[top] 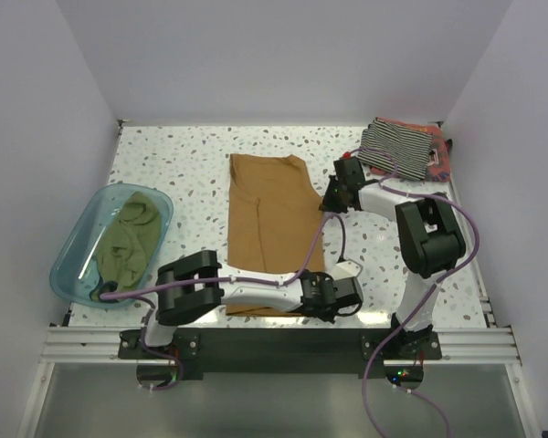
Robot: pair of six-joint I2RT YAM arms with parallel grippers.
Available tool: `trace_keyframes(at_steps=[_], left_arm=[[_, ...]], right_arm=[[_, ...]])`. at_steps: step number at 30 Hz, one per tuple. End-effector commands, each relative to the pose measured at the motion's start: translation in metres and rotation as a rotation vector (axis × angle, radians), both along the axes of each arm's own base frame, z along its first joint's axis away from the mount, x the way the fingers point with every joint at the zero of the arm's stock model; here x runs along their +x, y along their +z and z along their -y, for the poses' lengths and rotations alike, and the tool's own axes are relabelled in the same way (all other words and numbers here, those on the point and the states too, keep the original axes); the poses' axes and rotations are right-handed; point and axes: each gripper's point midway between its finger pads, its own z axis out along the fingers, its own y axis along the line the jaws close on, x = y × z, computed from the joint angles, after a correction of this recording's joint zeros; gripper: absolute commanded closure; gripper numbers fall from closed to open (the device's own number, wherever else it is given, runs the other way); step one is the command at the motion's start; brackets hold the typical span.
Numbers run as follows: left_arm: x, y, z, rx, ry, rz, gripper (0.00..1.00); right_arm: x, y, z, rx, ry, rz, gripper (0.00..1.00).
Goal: Fold and stack the tank tops
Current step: Fold the tank top
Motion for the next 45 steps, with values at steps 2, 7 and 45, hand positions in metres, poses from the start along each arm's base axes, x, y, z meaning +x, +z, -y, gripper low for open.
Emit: trace_keyframes(at_steps=[2, 7, 45], left_arm=[[-0.01, 0.026, 0.014, -0.083, -0.036, 0.018, 1.0], [-0.026, 0.044, 0.01, -0.199, -0.052, -0.01, 1.0], [-0.016, 0.022, -0.138, -0.305, 0.438, -0.077, 1.0]], right_arm=[[0.011, 0.024, 0.02, -0.103, -0.016, 0.087, 1.0], [0.009, 0.032, 0.043, -0.22, -0.023, 0.108, 1.0], [0.022, 0.044, -0.127, -0.263, 0.268, 0.175, 0.98]])
